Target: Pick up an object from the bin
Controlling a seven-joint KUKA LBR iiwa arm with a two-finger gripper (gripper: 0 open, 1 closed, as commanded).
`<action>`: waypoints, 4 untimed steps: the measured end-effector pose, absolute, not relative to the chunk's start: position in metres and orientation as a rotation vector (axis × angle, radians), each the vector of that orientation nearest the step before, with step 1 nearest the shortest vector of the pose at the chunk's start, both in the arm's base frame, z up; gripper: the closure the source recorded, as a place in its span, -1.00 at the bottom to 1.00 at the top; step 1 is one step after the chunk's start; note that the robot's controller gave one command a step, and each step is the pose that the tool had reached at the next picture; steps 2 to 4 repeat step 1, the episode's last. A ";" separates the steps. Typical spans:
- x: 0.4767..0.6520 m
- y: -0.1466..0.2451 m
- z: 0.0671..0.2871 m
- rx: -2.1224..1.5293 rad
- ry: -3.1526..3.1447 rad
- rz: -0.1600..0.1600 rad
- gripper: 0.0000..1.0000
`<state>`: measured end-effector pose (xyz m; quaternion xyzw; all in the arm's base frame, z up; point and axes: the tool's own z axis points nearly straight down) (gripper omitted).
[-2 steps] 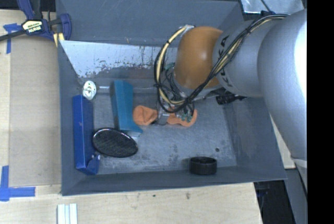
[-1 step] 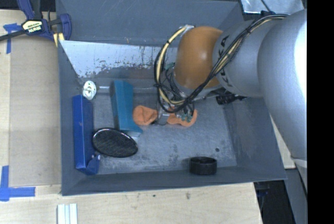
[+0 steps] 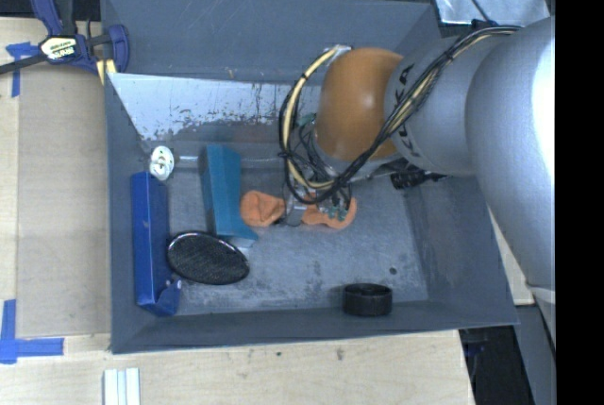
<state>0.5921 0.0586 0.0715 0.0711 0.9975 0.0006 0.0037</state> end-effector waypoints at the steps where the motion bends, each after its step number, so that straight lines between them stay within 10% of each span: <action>1: 0.592 0.059 0.071 0.223 3.126 0.002 1.00; 4: 0.592 0.059 0.071 0.223 3.126 0.002 1.00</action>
Offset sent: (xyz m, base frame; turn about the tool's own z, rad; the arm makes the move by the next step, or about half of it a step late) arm 0.0000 0.0000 0.0000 0.0000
